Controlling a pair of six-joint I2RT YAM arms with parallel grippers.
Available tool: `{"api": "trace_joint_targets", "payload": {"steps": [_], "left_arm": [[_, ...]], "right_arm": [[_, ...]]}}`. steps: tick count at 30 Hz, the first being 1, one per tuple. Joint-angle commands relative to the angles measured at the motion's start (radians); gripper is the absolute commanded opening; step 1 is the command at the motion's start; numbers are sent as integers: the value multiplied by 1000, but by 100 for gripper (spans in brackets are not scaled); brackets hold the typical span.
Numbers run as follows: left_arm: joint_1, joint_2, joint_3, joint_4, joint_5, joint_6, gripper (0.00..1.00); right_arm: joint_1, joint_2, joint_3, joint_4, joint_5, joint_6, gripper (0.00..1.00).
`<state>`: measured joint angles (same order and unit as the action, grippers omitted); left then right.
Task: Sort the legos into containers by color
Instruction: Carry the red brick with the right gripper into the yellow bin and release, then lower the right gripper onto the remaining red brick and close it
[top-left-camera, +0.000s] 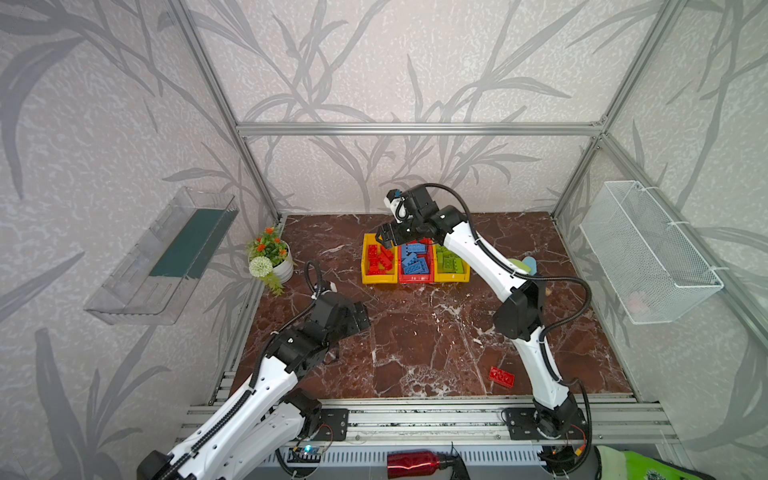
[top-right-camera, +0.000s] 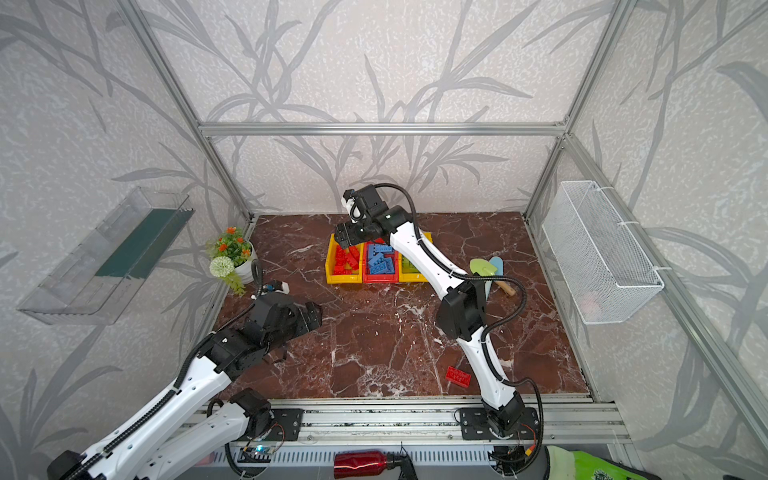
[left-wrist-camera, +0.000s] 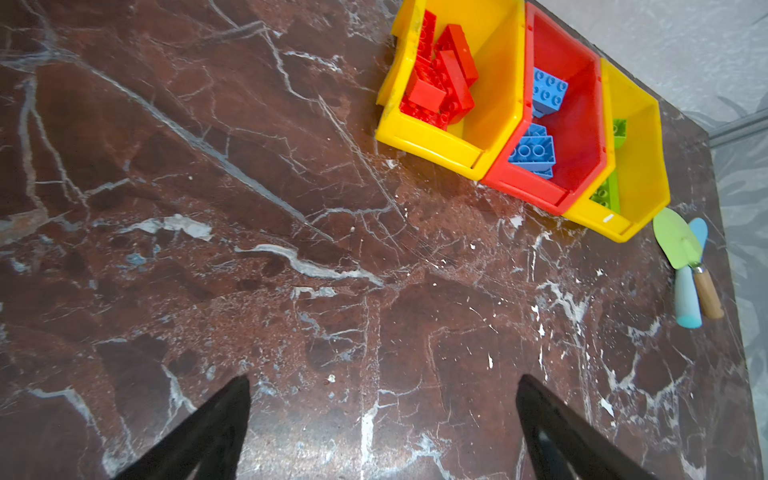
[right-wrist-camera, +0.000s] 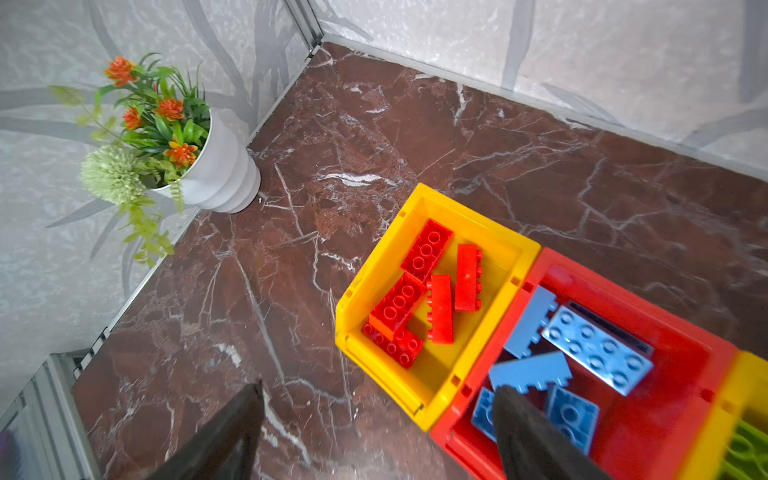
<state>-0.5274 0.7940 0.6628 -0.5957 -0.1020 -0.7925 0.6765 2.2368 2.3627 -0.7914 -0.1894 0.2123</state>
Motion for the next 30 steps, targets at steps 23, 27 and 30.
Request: {"api": "trace_joint_targets", "payload": {"steps": [23, 27, 30], "left_arm": [[-260, 232, 38, 282, 179, 99, 99], [-319, 303, 70, 300, 159, 122, 99], [-346, 338, 83, 304, 150, 132, 99]], "right_arm": [[3, -1379, -1634, -261, 393, 578, 88], [19, -1427, -1703, -284, 342, 671, 88], [32, -1425, -1738, -284, 314, 719, 88]]}}
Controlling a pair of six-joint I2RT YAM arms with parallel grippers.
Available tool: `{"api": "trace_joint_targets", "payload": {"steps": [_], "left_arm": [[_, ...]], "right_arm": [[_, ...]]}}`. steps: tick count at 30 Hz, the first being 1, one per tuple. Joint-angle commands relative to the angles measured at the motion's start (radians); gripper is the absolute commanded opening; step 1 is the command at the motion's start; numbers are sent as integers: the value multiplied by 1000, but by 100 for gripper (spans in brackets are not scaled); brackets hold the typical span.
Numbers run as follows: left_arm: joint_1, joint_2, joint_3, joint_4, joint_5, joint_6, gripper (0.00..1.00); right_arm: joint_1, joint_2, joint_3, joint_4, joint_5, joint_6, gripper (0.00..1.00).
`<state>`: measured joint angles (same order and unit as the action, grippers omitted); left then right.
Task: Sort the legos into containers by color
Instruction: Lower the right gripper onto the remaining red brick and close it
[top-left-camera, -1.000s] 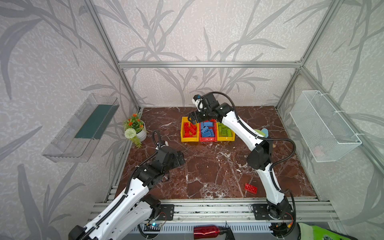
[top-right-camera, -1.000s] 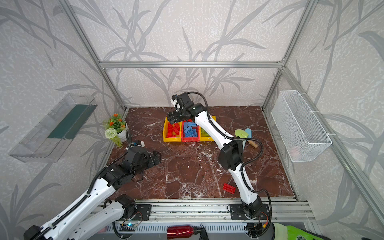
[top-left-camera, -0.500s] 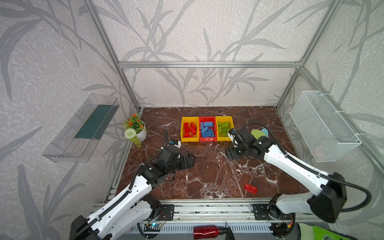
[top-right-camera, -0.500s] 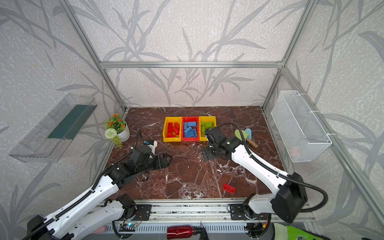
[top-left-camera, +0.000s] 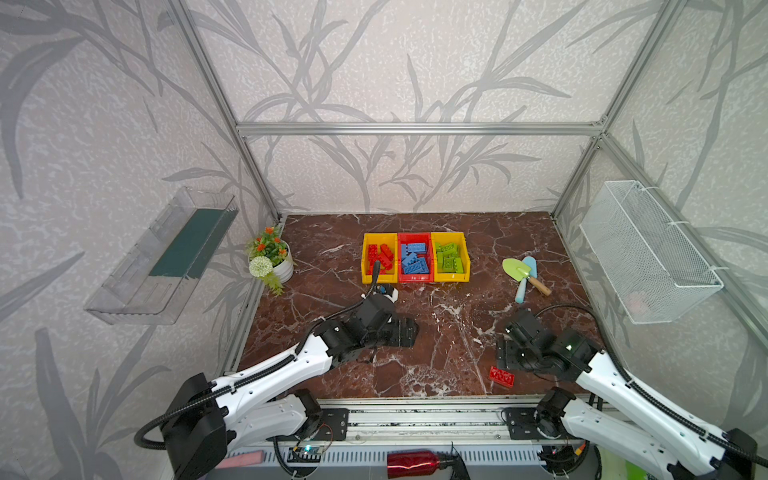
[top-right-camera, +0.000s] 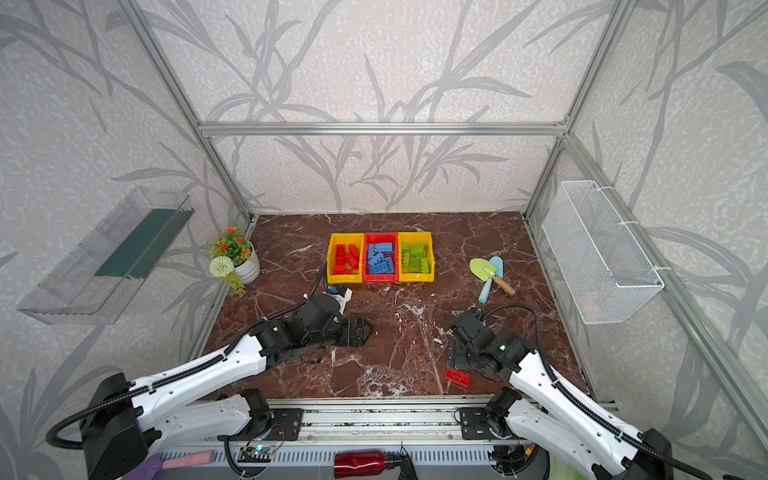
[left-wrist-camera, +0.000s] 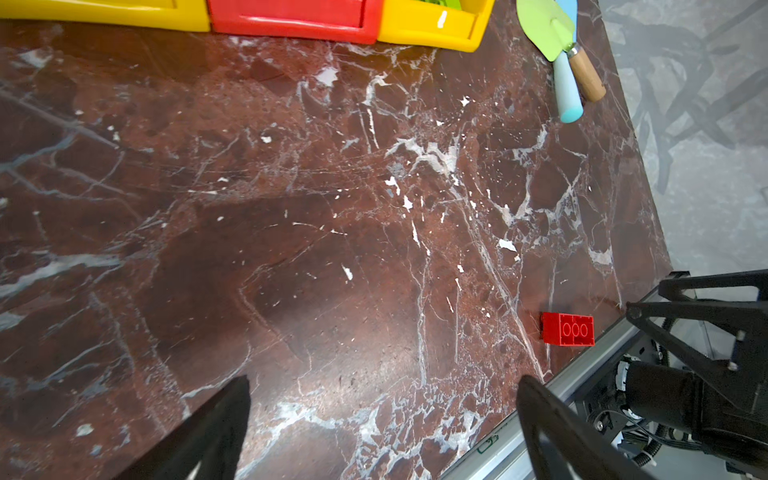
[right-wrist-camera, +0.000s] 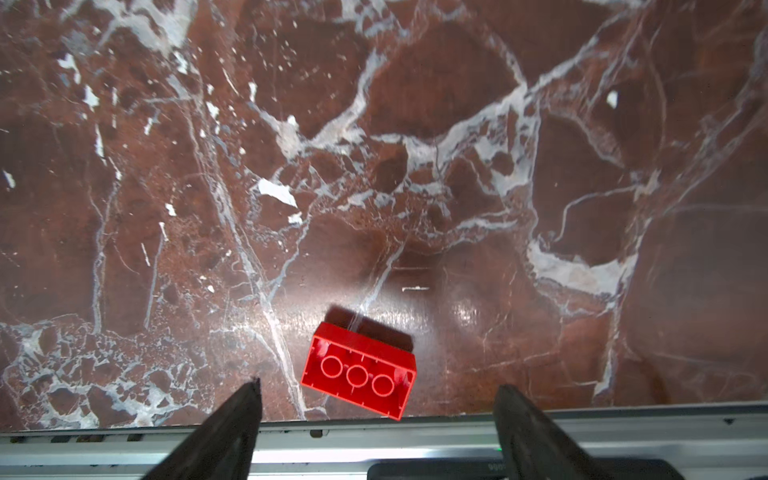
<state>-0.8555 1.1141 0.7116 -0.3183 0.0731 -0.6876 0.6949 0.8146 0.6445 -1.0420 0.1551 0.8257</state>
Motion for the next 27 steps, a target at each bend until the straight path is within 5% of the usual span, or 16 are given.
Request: {"api": "trace_joint_targets", "payload": {"steps": [1, 18, 27], "left_arm": [[-22, 22, 34, 29, -30, 29, 99], [-27, 0, -15, 26, -73, 41, 99], [-27, -24, -21, -35, -152, 13, 99]], "right_arm": [[23, 0, -31, -28, -36, 120, 88], [71, 114, -162, 209, -85, 252, 83], [71, 190, -203, 287, -108, 265, 62]]}}
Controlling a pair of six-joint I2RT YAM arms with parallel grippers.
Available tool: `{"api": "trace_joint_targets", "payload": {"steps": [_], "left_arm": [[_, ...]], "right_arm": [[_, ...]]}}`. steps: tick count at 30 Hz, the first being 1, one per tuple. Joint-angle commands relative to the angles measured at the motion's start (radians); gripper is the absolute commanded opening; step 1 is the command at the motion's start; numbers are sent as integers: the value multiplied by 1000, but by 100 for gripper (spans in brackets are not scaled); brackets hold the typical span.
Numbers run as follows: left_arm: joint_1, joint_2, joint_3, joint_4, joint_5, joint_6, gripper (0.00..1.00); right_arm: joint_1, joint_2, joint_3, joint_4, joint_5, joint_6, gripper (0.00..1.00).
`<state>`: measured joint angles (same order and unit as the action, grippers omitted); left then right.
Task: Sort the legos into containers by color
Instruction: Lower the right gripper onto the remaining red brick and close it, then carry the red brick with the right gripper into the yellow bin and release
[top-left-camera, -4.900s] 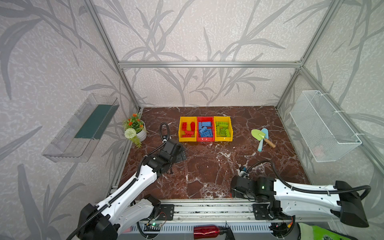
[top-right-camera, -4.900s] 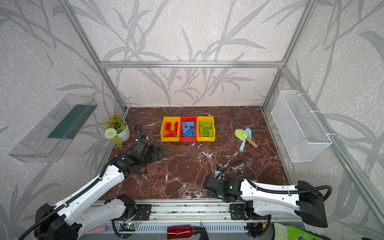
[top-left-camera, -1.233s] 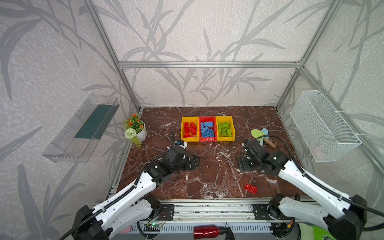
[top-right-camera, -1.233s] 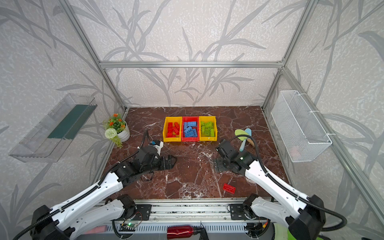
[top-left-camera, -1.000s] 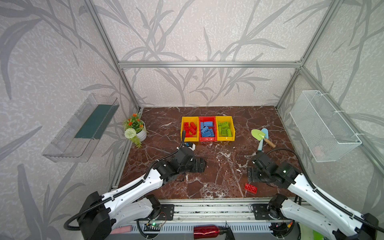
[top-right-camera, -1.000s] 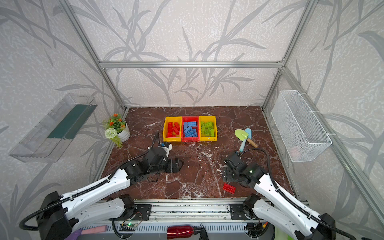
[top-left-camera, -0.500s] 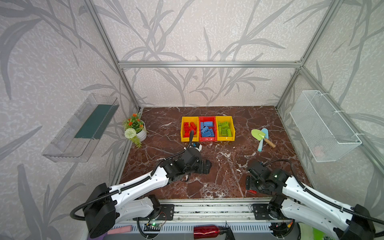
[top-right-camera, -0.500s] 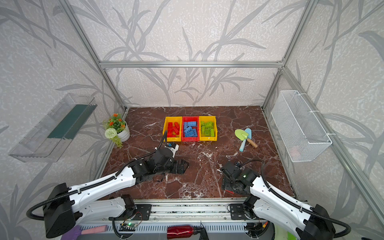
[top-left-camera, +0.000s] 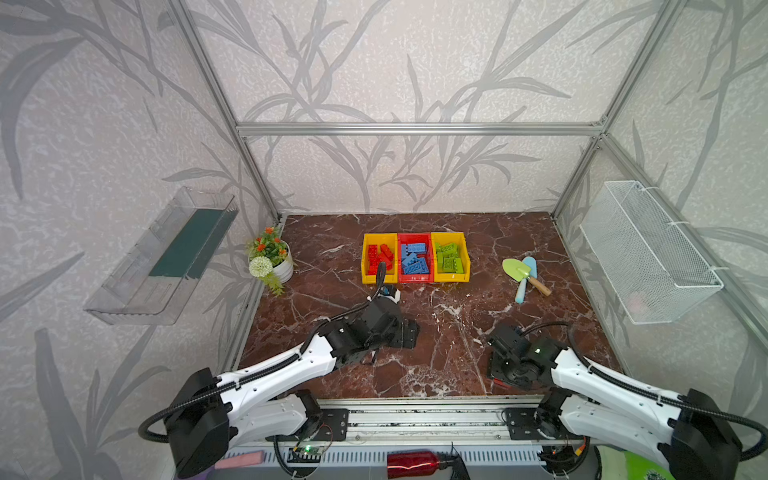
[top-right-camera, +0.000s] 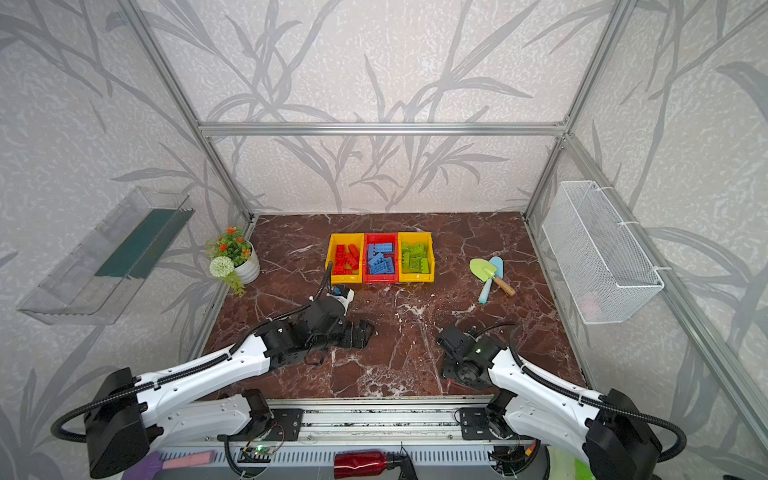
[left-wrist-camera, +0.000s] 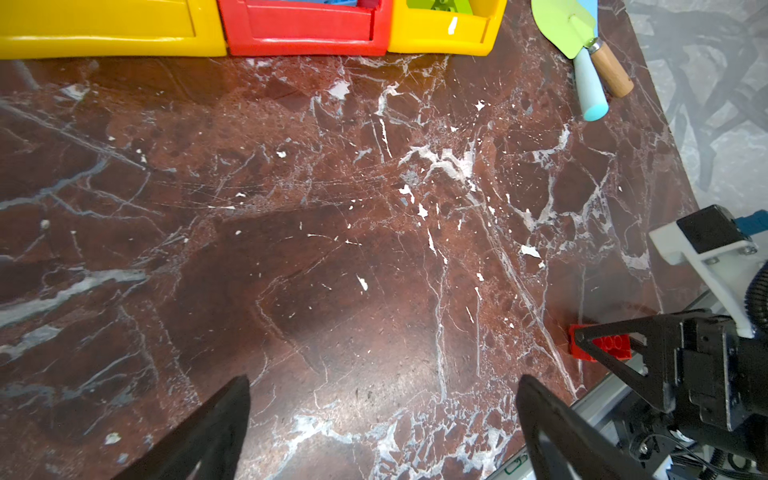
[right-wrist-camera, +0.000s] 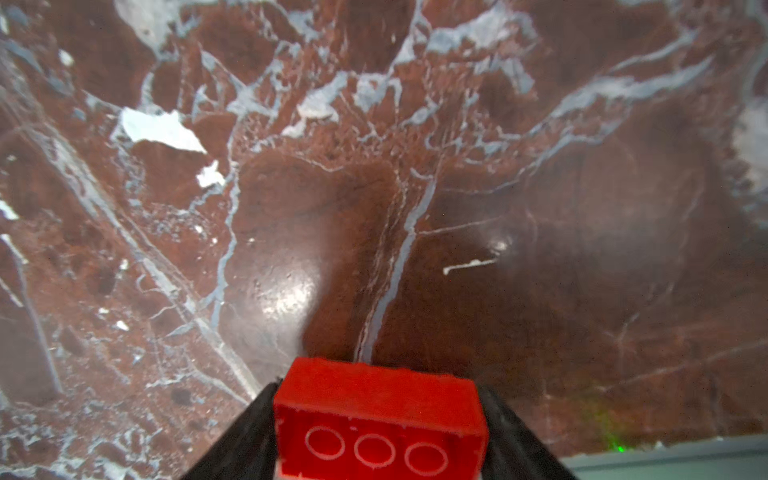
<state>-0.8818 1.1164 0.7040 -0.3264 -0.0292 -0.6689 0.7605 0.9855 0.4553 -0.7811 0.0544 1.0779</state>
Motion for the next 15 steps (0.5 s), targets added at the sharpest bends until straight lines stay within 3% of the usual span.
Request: {"api": "trace_joint_targets", "payload": {"steps": [1, 5, 15], "left_arm": [[0, -30, -16, -31, -52, -6, 99], [0, -40, -16, -46, -67, -9, 99], [3, -81, -34, -87, -148, -40, 99]], "right_arm": [[5, 27, -10, 29, -6, 10, 56], [5, 48, 14, 30, -1, -10, 42], [4, 173, 217, 149, -27, -136, 37]]}}
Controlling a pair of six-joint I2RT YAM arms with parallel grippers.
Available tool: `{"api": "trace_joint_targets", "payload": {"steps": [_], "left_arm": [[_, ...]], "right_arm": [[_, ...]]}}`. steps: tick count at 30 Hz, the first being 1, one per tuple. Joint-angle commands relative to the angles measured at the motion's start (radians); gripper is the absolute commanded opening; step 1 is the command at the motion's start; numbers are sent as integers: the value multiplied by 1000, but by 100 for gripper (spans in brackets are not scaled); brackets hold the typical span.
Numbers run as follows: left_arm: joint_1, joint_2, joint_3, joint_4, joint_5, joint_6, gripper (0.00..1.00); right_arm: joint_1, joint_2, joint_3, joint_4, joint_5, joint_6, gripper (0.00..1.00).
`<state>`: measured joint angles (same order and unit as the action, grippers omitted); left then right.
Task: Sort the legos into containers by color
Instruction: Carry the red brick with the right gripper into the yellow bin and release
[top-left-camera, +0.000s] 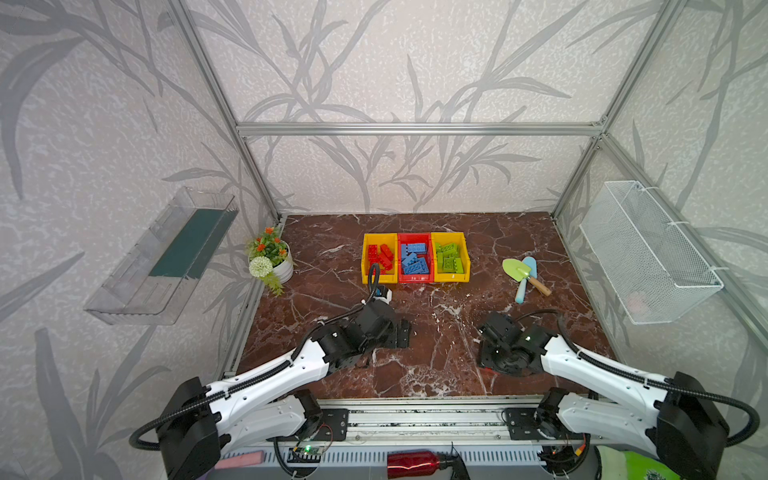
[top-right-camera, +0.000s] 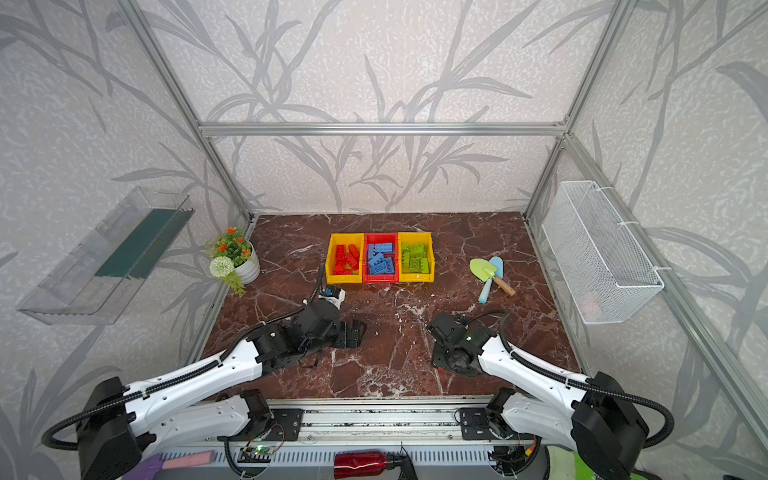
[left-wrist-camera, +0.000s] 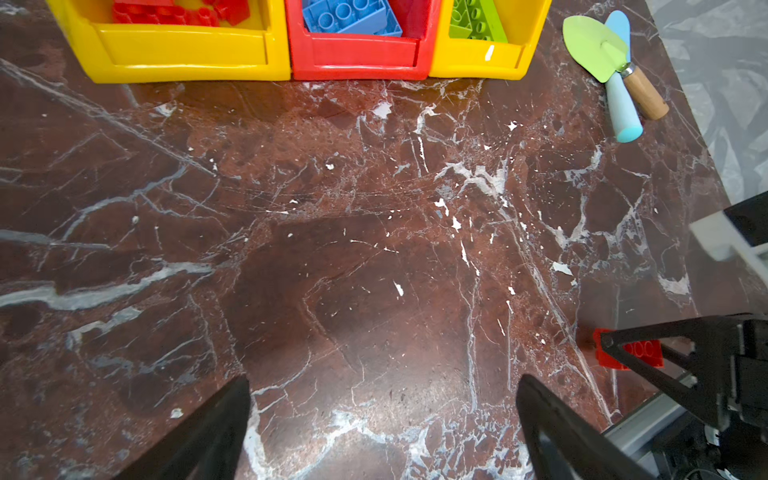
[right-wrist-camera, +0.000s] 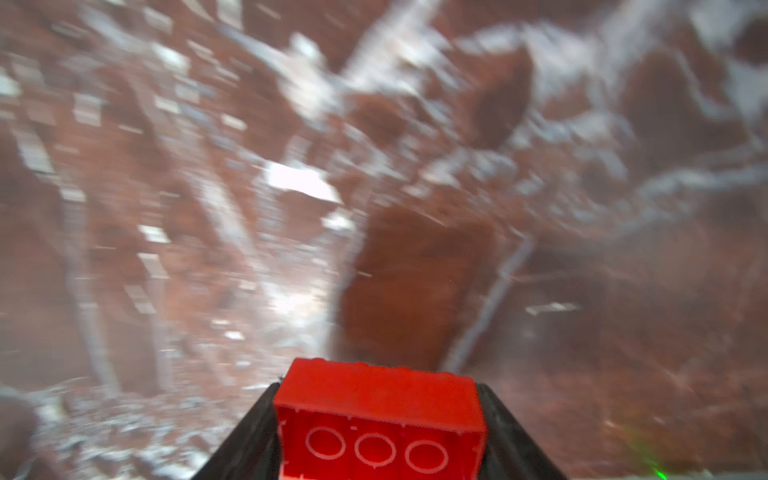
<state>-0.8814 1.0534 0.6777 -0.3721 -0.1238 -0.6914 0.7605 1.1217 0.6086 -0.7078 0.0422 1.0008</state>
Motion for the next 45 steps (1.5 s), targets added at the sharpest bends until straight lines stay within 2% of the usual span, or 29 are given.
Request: {"api": "trace_joint_targets", "payload": {"steps": [1, 9, 21, 28, 33, 35, 38, 42, 45], "left_arm": [[2, -19, -4, -51, -61, -19, 99], [10, -67, -26, -108, -117, -73, 99], [22, -205, -69, -206, -272, -159, 99], [51, -237, -61, -253, -316, -184, 99], [82, -231, -60, -267, -313, -189, 99], [98, -224, -55, -271, -303, -189, 99], [115, -214, -46, -275, -296, -183, 99], [129, -217, -39, -273, -296, -176, 99], [138, -225, -38, -259, -293, -165, 99]], "right_arm": [[5, 65, 94, 95, -24, -78, 37], [2, 348, 395, 211, -109, -244, 34], [-42, 794, 971, 219, -273, -476, 32], [-42, 1038, 1316, 185, -276, -593, 32], [-43, 1208, 1542, 169, -232, -646, 33], [-43, 1299, 1692, 98, -216, -669, 42], [-43, 1427, 1930, -16, -218, -702, 67], [-42, 1513, 2163, -114, -217, -724, 78], [-42, 1479, 2171, -116, -205, -736, 83]]}}
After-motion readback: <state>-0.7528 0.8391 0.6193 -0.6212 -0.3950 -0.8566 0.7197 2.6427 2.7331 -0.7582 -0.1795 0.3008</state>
